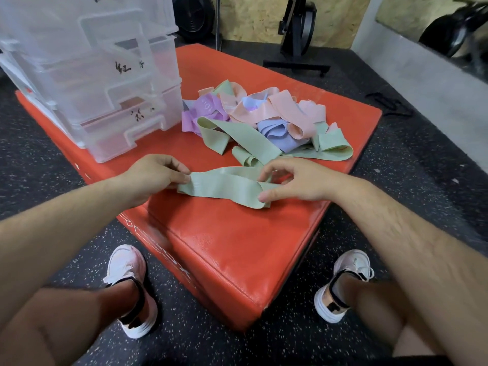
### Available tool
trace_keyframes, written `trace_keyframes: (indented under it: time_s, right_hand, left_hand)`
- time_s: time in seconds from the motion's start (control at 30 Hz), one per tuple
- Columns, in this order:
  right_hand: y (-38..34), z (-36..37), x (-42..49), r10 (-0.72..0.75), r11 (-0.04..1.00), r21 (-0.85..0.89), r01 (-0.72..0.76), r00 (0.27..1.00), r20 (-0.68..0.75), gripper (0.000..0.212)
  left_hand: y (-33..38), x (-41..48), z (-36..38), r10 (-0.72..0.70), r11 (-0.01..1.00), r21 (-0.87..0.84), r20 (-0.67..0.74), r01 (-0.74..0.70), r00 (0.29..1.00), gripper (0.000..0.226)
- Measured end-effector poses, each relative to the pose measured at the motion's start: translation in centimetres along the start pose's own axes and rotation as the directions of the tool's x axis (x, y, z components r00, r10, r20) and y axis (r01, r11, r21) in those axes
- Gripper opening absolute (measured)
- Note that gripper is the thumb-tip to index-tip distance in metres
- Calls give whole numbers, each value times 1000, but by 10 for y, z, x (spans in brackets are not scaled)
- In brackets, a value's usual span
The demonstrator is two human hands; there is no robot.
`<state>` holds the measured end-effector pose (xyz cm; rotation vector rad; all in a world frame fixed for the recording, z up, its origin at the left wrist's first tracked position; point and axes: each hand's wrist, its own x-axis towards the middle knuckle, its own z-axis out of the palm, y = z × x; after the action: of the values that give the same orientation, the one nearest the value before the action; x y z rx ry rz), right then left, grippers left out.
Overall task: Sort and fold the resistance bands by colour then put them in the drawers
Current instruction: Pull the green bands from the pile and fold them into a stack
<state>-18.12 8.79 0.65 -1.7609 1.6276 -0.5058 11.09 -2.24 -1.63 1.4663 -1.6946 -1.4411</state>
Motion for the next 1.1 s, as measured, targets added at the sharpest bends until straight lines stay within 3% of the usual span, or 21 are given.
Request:
trace_keyframes:
  time_s: [0.17,0.33,0.5,0.57,0.63,0.73,0.8,0.9,1.0,1.1]
  right_hand:
    - [0,4,1,5,998,-64,-2,998,56,47]
    - [-16,14,1,84,990,-109,-91,994,-64,51]
    - [-15,13,9,9,968,-248,-31,996,-89,18]
    - [-16,11,9,-60,983,-178,45,995,-76,12]
    - [-25,13,7,-46,999,7,47,995,-87,11]
    - [-31,15,8,-1,945,324,37,994,-111,17]
    - [-28,12,9,8,909,415,39,994,-110,19]
    - [-24,3,5,68,910,414,-20,992,-103,18]
    - [-27,-2,1,78,972,228,-47,989,-128,20]
    - [-27,-2,-3,87,984,165,-65,987,-132,14]
  left_hand:
    - [2,1,-3,-5,1000,-13,10,5,1000,16]
    - [3,2,-2,-11,1000,-16,17,11,1000,15]
    - [1,2,-4,-7,1000,4,23,7,1000,13]
    - [1,2,-5,-8,1000,12,19,8,1000,13]
    - [1,3,-7,-10,1000,23,20,10,1000,13]
    - [1,2,-9,-15,999,34,45,13,999,14]
    - [1,1,-10,-20,999,48,51,18,998,14]
    - [-1,3,-11,-26,998,50,54,24,998,17]
    - [-2,5,-12,-35,999,38,64,32,997,19]
    - [-4,6,-13,-37,999,34,65,35,997,17]
